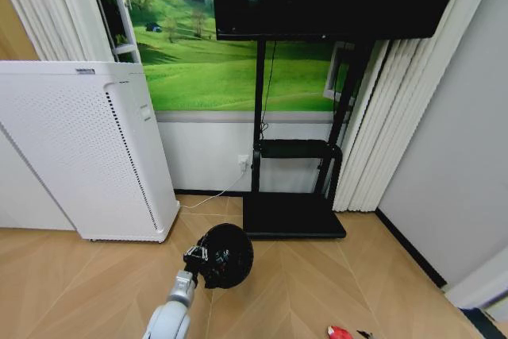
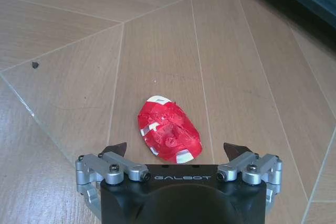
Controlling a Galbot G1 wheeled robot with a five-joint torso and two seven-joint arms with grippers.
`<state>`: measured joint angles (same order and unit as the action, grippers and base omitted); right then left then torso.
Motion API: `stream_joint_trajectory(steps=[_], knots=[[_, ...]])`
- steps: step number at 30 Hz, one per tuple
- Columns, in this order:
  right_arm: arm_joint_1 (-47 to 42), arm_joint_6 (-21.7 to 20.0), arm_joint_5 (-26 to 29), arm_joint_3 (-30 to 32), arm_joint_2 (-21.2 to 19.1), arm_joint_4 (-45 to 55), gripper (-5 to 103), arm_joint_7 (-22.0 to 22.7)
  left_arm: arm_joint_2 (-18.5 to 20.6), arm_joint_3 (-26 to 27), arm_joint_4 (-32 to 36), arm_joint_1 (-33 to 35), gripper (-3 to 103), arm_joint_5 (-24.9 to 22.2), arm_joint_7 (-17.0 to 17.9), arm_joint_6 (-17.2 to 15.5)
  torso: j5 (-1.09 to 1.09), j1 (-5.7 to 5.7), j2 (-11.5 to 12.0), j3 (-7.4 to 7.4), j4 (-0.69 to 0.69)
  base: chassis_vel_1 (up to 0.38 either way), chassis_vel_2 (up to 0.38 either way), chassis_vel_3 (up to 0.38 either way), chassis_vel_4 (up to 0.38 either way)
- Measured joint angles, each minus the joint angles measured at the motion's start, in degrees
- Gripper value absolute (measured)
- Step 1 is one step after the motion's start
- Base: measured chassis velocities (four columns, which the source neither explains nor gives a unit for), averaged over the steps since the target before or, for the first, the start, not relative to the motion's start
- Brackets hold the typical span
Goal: Pick up the trash bin and place the garbage on the floor into it.
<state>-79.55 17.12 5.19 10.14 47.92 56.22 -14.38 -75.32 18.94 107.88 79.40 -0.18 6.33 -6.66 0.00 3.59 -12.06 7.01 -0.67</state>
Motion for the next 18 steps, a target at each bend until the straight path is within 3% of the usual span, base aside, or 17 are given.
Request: stream_joint_trajectory(steps=[18], knots=[[6.48, 0.28, -1.44, -3.78, 2.32, -7.29, 100, 0.48, -0.35, 0.19, 0.3, 0.74, 7, 0.28, 0.07, 0.04, 0.0, 0.0, 0.0, 0.0, 0.0, 0.0, 0.0, 0.0, 0.0]])
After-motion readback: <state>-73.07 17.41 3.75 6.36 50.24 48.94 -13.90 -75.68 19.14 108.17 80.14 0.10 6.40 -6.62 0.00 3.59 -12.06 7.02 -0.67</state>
